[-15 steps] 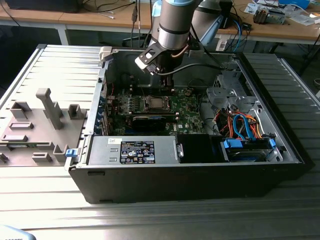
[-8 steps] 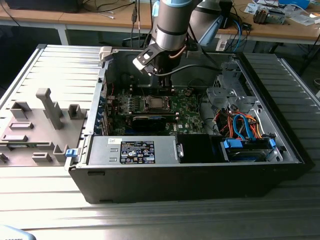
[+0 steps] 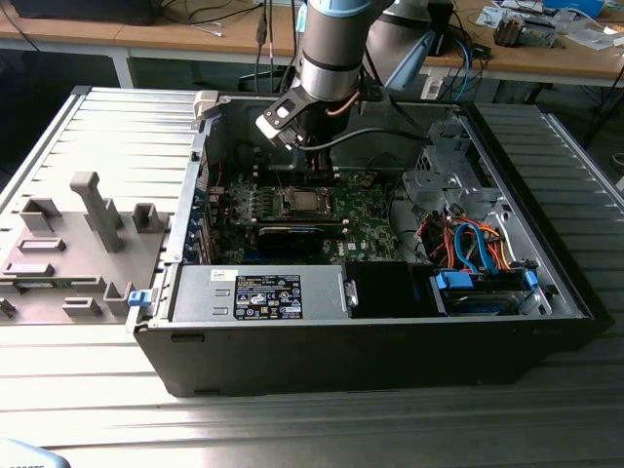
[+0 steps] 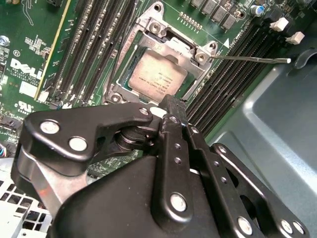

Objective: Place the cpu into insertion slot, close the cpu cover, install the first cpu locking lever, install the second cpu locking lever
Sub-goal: 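Close the cpu cover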

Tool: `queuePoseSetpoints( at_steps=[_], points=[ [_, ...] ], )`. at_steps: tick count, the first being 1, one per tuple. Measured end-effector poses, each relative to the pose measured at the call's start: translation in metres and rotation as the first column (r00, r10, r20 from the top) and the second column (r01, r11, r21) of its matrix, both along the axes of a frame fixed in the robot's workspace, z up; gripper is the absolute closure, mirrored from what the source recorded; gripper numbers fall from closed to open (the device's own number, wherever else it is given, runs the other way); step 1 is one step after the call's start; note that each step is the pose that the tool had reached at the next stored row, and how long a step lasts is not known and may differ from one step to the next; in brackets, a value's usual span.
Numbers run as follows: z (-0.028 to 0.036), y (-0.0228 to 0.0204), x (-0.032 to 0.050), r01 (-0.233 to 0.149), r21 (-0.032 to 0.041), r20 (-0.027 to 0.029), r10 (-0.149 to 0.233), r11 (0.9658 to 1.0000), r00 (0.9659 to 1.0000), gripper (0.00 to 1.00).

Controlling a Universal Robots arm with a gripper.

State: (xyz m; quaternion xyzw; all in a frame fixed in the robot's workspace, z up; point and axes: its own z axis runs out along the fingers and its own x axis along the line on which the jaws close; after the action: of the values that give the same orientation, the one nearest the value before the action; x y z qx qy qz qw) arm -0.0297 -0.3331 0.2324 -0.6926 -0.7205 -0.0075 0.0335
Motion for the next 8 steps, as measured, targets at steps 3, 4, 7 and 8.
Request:
queuePoseSetpoints(
  at_steps=[3,4,7,8],
  points=[
    [-0.0015,0.0000,-0.0012,0.000,0.0000,0.0000,0.000,1.0000,1.0000,0.89],
    [-0.0019,0.0000,-0.0015,0.000,0.0000,0.0000,0.000,1.0000,1.0000,0.89],
    [-0.0037,0.0000,-0.0030,0.000,0.0000,0.0000,0.000,1.0000,1.0000,0.89],
    [-0.0045,0.0000,-0.0036,0.000,0.0000,0.0000,0.000,1.0000,1.0000,0.89]
  ],
)
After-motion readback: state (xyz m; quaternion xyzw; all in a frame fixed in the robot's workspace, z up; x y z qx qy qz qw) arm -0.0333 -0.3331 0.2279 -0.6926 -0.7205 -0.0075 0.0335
